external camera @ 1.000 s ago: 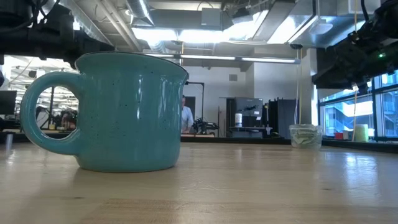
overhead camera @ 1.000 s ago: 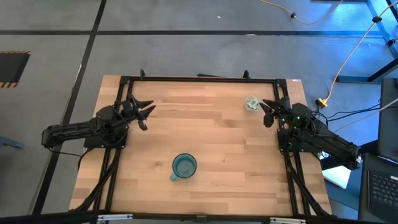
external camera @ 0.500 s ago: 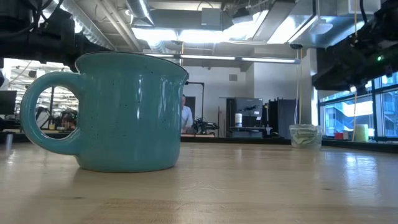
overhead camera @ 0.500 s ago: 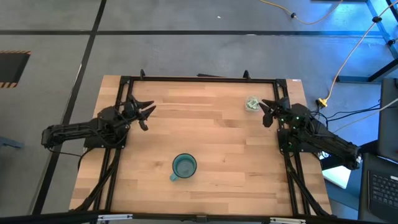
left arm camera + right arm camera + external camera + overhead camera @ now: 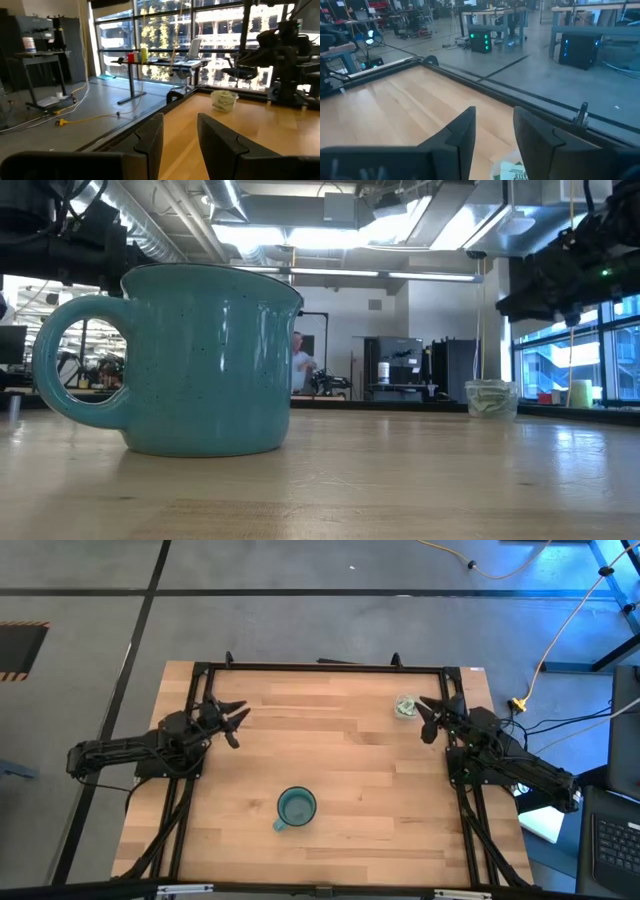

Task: Pick and place items into bin
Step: Return to Home Position

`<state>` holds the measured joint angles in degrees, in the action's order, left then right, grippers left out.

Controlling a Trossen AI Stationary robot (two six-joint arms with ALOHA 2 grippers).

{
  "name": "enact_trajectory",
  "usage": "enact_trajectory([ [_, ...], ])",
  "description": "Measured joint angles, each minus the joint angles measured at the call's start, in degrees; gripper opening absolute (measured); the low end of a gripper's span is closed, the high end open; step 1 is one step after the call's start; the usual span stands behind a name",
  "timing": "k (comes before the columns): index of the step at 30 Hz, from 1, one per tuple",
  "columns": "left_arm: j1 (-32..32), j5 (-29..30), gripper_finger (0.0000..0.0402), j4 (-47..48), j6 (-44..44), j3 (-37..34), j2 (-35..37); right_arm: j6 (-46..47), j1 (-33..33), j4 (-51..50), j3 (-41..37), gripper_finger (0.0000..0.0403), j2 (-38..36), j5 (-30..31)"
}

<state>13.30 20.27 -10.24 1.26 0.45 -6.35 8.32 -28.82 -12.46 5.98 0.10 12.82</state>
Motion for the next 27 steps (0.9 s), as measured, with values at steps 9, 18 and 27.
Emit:
enact_trajectory([
  [9, -0.02, 0.72, 0.0114, -0.26, -0.46, 0.02, 0.00, -1.95, 0.00, 4.47, -1.95, 0.0136, 0.00, 0.02],
  [18, -0.02, 0.75, 0.0114, 0.40, -0.48, 0.02, 0.00, -2.18, 0.00, 3.89, -1.97, 0.0136, 0.02, 0.05],
  [27, -0.01, 0.72, 0.0114, 0.38, -0.48, 0.02, 0.00, -2.75, 0.00, 3.79, -1.97, 0.0136, 0.13, 0.04],
])
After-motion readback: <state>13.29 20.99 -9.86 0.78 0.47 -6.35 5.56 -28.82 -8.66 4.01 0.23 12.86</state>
